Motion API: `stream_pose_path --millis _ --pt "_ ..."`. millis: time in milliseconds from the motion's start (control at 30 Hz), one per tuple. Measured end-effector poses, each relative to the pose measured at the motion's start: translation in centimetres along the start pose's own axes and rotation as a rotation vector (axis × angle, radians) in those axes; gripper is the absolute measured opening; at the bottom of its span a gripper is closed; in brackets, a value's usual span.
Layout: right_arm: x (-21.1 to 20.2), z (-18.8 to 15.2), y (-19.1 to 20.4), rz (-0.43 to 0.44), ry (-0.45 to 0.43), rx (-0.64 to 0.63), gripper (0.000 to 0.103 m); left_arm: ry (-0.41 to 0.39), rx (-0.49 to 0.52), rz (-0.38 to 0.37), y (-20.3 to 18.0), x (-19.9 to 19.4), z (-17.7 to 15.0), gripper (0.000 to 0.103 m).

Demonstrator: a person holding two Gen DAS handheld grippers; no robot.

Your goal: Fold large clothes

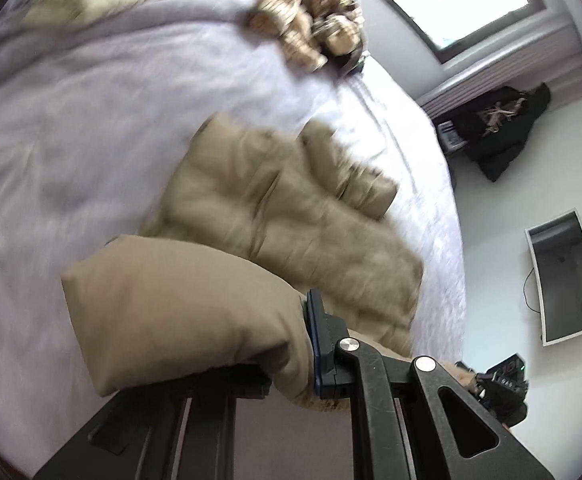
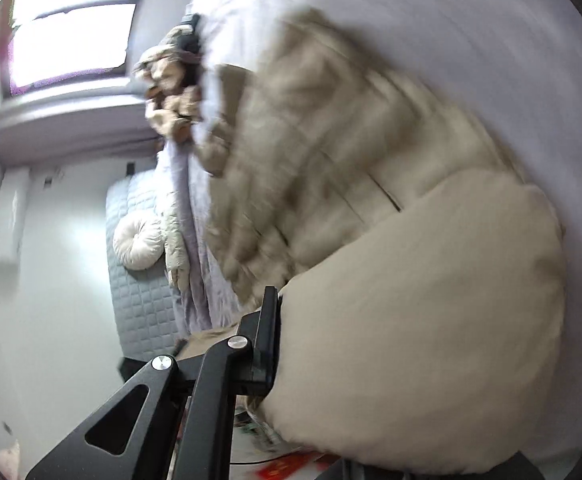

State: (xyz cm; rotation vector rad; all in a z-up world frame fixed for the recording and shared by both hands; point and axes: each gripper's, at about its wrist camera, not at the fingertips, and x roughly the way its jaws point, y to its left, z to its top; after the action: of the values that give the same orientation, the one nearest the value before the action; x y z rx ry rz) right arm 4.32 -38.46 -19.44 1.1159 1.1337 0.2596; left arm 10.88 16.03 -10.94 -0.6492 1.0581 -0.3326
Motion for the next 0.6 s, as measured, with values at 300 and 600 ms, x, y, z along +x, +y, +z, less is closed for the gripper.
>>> stream_pose_path --millis 300,600 --pt "5.6 12.2 8.6 -0.082 -0.094 -0.205 0.010 0.010 0.142 0.027 0.6 9.3 12.2 0.015" --pt "13.6 18.2 6.4 -0.221 -0.114 -0.140 0.010 0.121 0.140 0.049 3.0 15.1 14.8 0.016"
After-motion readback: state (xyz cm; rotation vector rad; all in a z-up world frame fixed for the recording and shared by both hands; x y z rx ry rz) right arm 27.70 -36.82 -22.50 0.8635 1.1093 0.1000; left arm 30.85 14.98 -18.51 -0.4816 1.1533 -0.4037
